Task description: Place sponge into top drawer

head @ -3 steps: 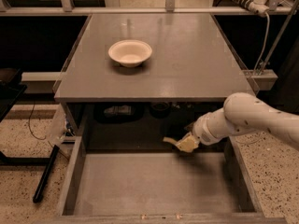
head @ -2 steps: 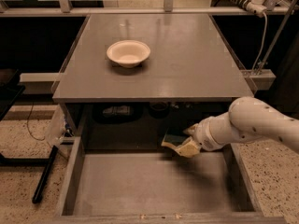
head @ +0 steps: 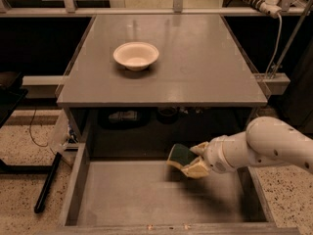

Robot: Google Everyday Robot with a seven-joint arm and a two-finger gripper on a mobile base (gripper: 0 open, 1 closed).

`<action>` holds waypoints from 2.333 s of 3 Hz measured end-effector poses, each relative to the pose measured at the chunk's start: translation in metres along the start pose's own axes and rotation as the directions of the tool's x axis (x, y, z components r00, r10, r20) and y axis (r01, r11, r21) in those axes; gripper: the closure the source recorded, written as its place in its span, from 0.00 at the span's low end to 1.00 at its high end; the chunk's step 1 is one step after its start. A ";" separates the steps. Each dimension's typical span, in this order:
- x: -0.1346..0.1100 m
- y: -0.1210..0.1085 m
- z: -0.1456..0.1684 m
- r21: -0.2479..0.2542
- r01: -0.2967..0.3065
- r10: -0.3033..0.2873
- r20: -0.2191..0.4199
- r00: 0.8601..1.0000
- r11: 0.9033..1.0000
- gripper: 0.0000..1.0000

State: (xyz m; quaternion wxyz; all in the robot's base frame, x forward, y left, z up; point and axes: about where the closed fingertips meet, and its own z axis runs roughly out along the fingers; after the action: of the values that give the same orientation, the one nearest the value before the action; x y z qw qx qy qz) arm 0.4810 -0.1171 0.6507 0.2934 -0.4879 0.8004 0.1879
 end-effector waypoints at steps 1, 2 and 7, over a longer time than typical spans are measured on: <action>0.014 0.010 0.008 -0.035 -0.052 0.052 -0.002 0.999 0.998 1.00; 0.025 0.020 0.012 -0.054 -0.098 0.098 -0.006 0.995 0.994 1.00; 0.025 0.020 0.012 -0.054 -0.098 0.098 -0.006 0.995 0.994 0.00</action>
Offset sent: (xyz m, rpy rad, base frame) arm -0.0381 -0.0045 -0.0363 0.0660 0.1440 -0.0725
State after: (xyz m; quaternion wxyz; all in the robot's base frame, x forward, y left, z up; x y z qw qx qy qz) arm 0.4575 -0.1176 0.6259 0.2690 -0.4562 0.8184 0.2229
